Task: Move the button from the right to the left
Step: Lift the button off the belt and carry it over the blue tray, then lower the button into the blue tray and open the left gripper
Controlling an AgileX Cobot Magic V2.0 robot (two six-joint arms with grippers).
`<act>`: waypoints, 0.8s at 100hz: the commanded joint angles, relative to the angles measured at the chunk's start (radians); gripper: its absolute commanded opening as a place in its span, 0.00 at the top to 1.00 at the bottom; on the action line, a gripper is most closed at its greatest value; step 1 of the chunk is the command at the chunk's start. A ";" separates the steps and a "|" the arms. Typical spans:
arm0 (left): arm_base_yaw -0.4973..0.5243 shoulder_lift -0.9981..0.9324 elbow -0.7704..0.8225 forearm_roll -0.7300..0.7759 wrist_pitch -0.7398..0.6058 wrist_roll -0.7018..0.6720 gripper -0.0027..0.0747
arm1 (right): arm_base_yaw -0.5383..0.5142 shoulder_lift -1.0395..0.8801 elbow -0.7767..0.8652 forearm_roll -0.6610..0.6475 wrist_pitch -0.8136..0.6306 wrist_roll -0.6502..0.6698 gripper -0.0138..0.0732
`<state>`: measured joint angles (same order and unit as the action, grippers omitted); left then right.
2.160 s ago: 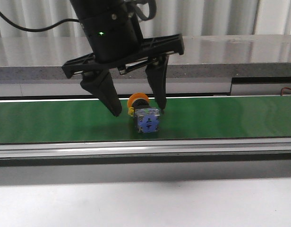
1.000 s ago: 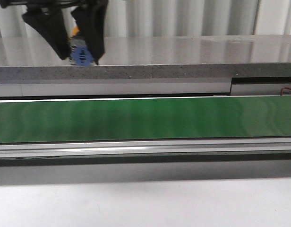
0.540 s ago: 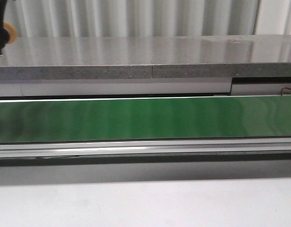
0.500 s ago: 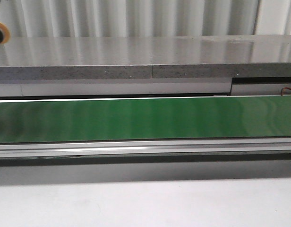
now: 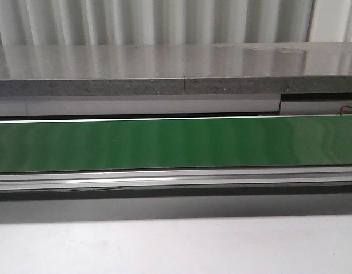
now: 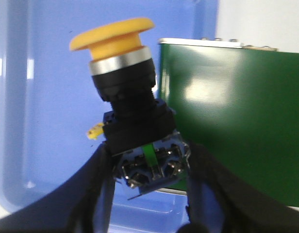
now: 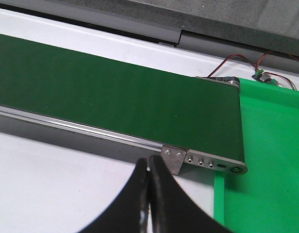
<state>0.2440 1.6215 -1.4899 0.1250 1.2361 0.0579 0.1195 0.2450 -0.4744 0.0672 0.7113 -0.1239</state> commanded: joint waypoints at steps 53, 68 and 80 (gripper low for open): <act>0.144 0.276 -0.021 0.007 0.004 0.161 0.92 | -0.001 0.011 -0.027 -0.002 -0.071 -0.009 0.92; 0.144 0.312 -0.021 0.033 0.001 0.185 0.80 | -0.001 0.011 -0.027 -0.002 -0.071 -0.009 0.92; 0.144 0.314 -0.021 0.035 -0.022 0.186 0.57 | -0.001 0.011 -0.027 -0.002 -0.071 -0.009 0.92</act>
<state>0.3855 1.9857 -1.4861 0.1487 1.2214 0.2408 0.1195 0.2450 -0.4744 0.0672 0.7113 -0.1239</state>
